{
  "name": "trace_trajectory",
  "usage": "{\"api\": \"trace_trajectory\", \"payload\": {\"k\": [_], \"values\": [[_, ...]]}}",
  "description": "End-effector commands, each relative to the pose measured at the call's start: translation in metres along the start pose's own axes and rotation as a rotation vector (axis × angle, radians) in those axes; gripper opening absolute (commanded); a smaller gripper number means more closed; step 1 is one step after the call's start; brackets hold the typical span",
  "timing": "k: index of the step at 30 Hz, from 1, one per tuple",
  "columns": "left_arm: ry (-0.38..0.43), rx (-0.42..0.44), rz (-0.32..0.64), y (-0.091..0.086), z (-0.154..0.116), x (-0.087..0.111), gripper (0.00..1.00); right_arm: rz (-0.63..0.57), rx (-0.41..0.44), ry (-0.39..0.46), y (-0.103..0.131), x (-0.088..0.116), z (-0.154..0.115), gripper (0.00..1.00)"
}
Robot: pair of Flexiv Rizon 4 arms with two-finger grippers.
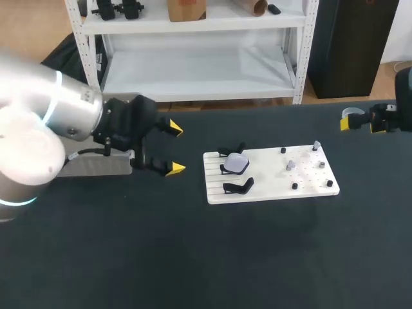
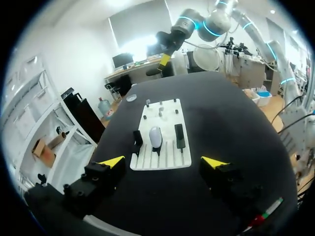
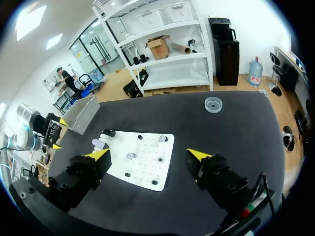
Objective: Pick up each earbud case from the left stands, insert the matching earbuds, close the lid, and place the case in the box.
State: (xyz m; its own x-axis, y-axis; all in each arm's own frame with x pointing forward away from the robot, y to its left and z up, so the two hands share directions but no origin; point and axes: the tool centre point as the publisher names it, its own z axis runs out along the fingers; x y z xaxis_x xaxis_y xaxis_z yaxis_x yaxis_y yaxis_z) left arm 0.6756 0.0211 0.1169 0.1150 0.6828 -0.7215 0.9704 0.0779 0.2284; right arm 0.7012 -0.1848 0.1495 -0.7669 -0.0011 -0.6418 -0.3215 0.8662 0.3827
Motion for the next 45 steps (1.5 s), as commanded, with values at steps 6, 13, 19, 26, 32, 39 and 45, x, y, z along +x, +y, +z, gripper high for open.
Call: {"api": "trace_trajectory", "payload": {"k": [6,13,19,26,32,39,45], "values": [[0.049,-0.002,-0.124,0.006,0.019,-0.004,1.0,0.001,0.002,0.0,0.001,0.0,-0.002,1.0],[0.041,-0.005,-0.256,0.004,0.058,-0.004,1.0,0.001,0.002,0.0,0.001,0.0,-0.002,1.0],[0.015,0.036,-0.308,0.003,0.071,-0.002,1.0,0.001,0.002,0.0,0.001,0.0,-0.002,1.0],[0.015,0.036,-0.308,0.003,0.071,-0.002,1.0,0.001,0.002,0.0,0.001,0.0,-0.002,1.0],[-0.038,0.009,-0.298,0.003,0.087,0.006,1.0,0.001,0.002,0.0,0.001,0.0,-0.002,1.0],[-0.197,0.043,-0.262,-0.001,0.102,0.014,1.0,0.001,0.002,0.0,0.001,0.0,-0.002,1.0],[-0.195,0.029,-0.329,-0.001,0.103,0.011,1.0,0.001,0.002,0.0,0.001,0.0,-0.002,1.0]]}}
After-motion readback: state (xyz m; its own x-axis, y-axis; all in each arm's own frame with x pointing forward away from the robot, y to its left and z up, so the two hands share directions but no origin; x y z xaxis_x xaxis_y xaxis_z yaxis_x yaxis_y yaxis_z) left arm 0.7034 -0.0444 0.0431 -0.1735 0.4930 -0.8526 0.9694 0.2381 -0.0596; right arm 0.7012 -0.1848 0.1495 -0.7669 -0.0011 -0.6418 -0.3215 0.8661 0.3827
